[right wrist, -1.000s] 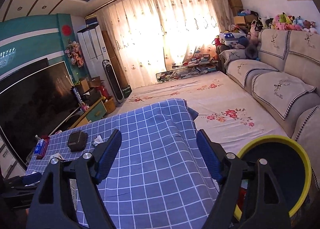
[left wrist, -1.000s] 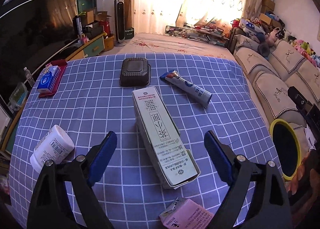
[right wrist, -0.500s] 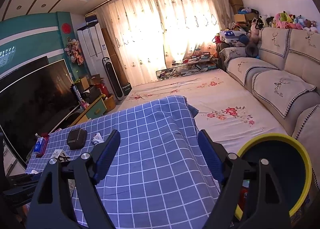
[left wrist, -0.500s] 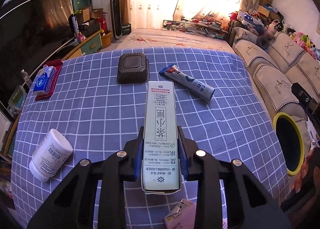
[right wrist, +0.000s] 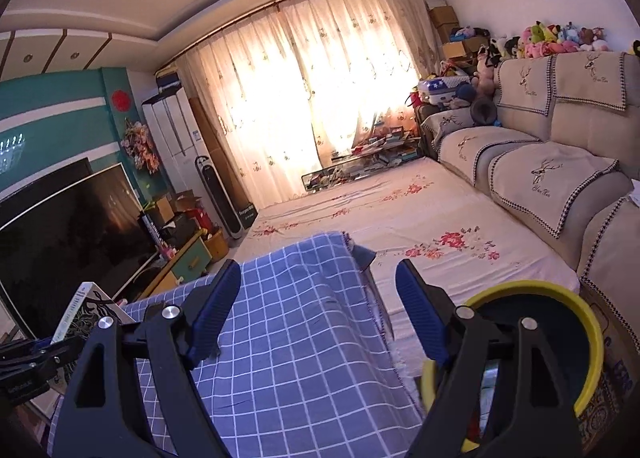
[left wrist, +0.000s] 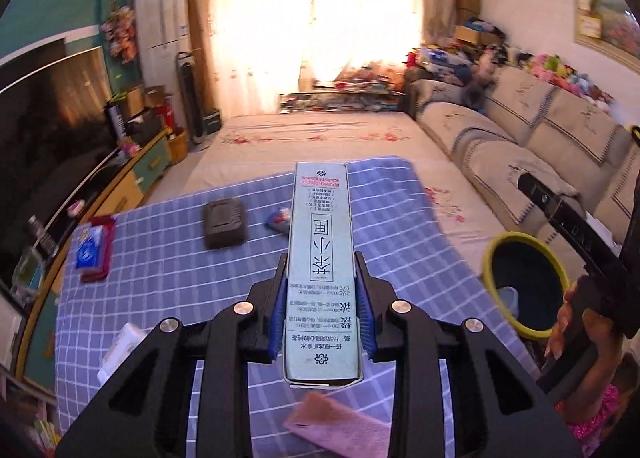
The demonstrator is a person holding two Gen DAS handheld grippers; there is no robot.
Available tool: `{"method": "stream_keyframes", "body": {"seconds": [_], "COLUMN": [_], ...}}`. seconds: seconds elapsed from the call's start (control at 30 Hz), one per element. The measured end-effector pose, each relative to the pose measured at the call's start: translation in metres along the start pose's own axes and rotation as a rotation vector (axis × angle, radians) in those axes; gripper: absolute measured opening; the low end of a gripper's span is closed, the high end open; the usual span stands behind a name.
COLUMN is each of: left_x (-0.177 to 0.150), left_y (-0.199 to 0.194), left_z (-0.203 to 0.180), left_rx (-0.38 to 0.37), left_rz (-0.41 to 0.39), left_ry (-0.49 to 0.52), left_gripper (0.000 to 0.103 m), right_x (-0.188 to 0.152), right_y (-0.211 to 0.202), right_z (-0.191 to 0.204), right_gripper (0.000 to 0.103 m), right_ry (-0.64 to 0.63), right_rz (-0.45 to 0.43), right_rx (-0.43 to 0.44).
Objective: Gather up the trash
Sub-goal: 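Carry the tea box over the bin and open the left gripper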
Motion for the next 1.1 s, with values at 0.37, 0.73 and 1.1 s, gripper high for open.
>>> {"method": "stream_keyframes", "body": {"seconds": [0.37, 0.73, 1.1], "left_x": [0.011, -0.043, -0.058], "left_y": [0.035, 0.092, 0.131], "left_z": [-0.176, -0.333, -0.354], "left_rx": [-0.326, -0.434, -0.396], "left_rz": [0.093, 0.263, 0.253], "left_ry": [0.157, 0.231, 0.208], "left_gripper": [0.030, 0.030, 0.068], "right_x": [0.018, 0.000, -0.005], "right_y": [-0.120, -0.173, -0.160], "right_z": [-0.170, -0.257, -0.245], "right_gripper": [0.076, 0.076, 0.079], "right_ry": [-0.004, 0.093, 0.096], "right_rz": [-0.079, -0.069, -0.049], "right_rx": [-0.379, -0.476, -0.461]}}
Point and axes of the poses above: each gripper's, at about its wrist camera, not at the fingertips, and y roughly the way its jaws point, z to its left, x to its top, the point moved 10 cm from there along y, roughly the way its jaws point, and after that the axes turned 9 degrees about -z, right-handed, at the moved point
